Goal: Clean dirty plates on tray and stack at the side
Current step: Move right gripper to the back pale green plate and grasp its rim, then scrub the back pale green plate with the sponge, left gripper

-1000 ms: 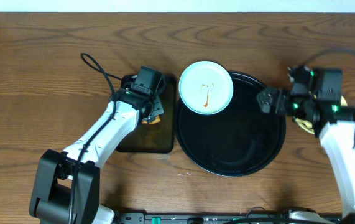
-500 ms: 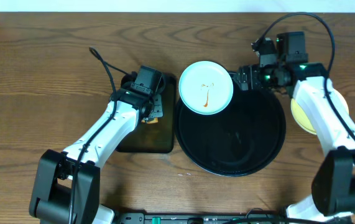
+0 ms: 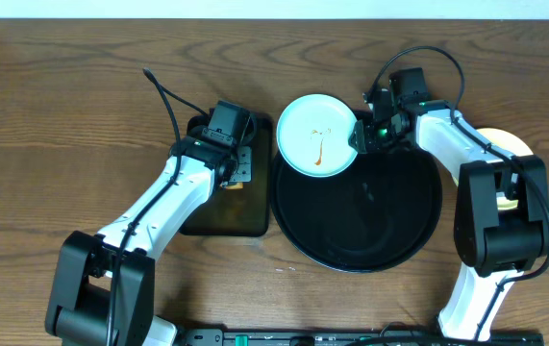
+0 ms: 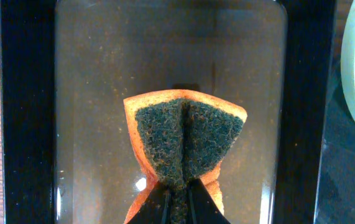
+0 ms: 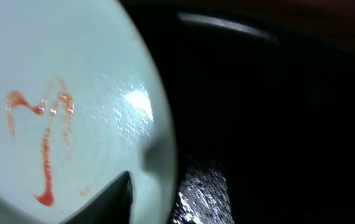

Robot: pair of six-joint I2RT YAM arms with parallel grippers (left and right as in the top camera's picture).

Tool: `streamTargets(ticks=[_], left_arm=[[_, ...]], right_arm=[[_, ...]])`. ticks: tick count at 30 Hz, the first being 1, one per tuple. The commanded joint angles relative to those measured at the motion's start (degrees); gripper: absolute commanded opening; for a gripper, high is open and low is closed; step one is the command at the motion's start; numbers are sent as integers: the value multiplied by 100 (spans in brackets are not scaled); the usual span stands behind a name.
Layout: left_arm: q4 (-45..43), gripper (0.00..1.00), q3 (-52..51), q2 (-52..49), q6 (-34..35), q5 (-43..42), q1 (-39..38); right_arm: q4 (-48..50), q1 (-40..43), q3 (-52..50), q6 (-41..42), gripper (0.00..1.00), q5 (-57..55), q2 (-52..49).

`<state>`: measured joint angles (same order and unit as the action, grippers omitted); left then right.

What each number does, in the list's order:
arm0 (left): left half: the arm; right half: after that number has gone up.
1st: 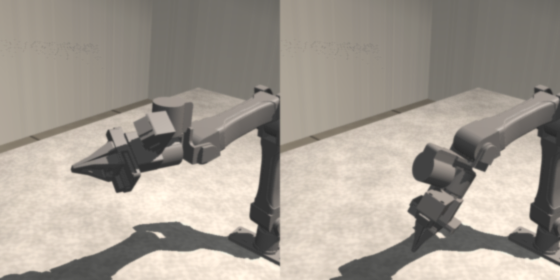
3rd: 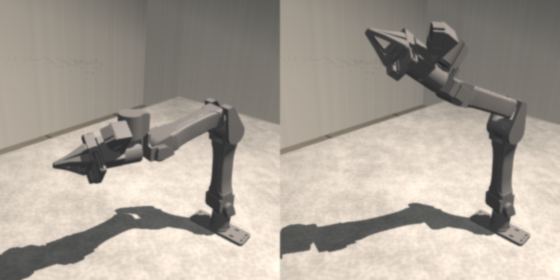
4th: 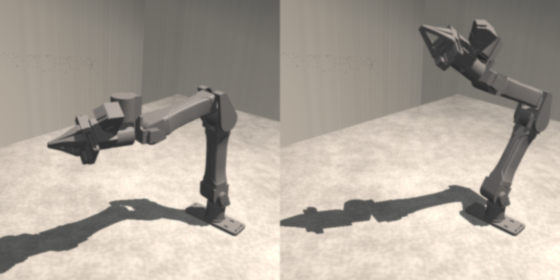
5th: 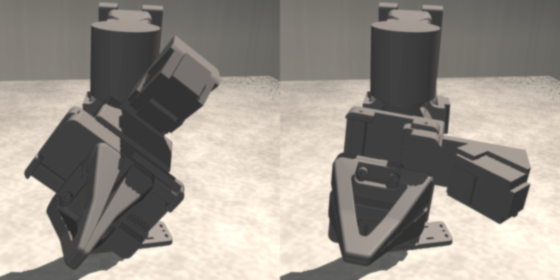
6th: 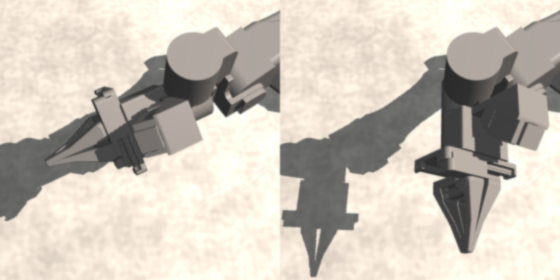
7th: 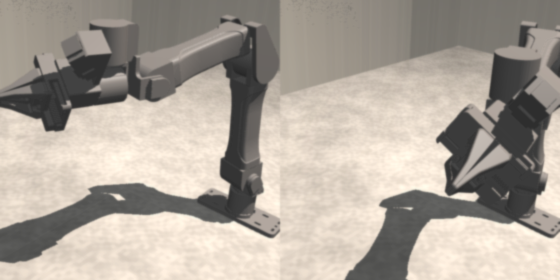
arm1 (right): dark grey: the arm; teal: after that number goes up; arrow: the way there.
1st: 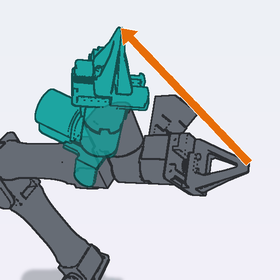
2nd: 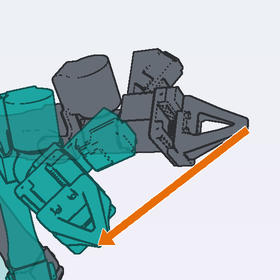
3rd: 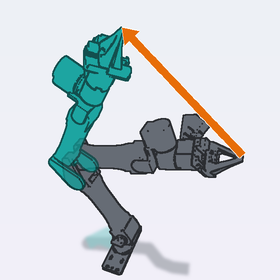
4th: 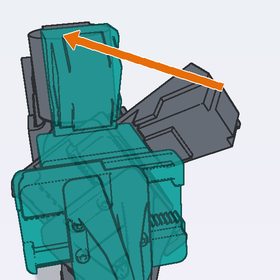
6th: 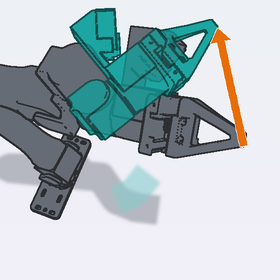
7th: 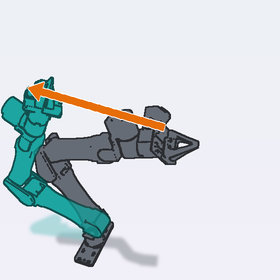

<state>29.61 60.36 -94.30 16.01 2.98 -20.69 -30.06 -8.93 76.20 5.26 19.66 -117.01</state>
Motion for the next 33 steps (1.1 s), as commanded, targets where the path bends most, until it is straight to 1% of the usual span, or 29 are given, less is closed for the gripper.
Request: streamTargets(ticks=[1,4,6,9,12,17,19,23,25,26,29,33], left_arm=[[-11,8,-57,-44,-114,70,15],[-9,8,-57,-44,-114,70,15],[-7,8,-57,-44,-111,68,15],[-7,8,-57,-44,-94,68,15],[-13,8,-57,-44,-96,70,15],[-74,8,-42,-39,-98,31,15],[-87,8,35,-35,-98,-188,15],[-258,8,251,-15,-94,-1010,0],[-501,8,273,-7,-52,-1539,-46],[-579,8,273,-7,4,-1661,-72],[-758,8,273,-7,509,-1740,-254],[-997,8,271,-11,662,-1735,-680]], right_arm=[[-13,-55,87,114,29,31,-31],[-87,-55,90,111,11,31,-20],[-173,-55,90,111,6,31,-20],[-369,-35,90,87,2,26,39],[-608,7,90,87,1,26,227],[-1331,37,90,46,1,-195,723],[-1709,13,90,42,1,-348,837],[-2203,-74,22,39,1,-597,835],[-2216,-131,-101,24,1,-669,835],[-2199,-153,-155,26,1,-671,833],[-2068,-238,-402,28,1,-675,831],[-1746,-280,-824,50,1,-673,831]])
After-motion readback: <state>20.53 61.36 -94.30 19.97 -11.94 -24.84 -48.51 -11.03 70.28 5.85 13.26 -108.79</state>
